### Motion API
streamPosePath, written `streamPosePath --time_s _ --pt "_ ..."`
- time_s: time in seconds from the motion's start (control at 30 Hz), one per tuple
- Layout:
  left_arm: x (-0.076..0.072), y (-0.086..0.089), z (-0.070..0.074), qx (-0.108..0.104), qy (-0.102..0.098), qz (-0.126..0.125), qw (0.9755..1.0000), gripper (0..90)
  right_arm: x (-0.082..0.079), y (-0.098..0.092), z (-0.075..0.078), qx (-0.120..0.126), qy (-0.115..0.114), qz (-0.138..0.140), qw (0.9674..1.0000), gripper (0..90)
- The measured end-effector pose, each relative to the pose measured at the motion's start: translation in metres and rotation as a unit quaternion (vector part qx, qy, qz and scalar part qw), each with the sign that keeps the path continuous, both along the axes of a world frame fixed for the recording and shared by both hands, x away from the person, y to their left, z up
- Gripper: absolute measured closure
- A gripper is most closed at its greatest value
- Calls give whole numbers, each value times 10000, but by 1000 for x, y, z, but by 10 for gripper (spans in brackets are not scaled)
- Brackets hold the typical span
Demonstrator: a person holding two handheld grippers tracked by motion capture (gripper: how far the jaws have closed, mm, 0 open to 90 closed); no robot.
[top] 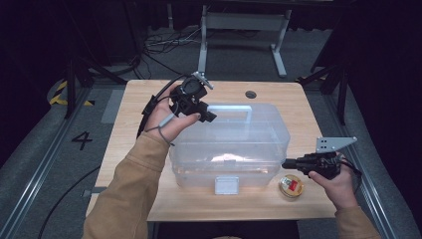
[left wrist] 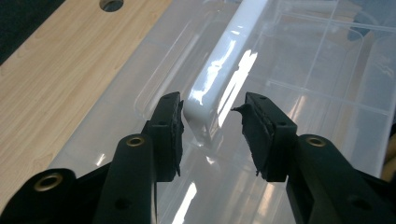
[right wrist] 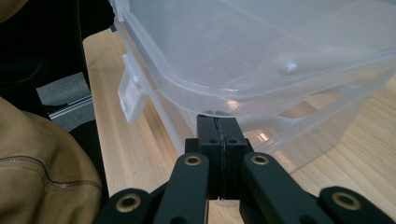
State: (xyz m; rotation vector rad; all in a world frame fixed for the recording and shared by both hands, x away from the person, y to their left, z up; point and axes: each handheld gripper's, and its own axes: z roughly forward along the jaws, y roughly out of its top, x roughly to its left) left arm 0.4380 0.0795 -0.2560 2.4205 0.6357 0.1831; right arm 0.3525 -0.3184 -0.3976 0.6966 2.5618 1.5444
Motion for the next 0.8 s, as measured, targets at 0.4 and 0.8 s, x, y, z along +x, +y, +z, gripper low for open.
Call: streamPosePath --time_s 0.4,0.8 --pt "-36 43 21 -675 -380 243 9967 649 7 0 8 234 -101 -19 9997 900" --pt "-66 66 24 -879 -426 327 9947 663 17 1 18 466 -171 -97 9987 900"
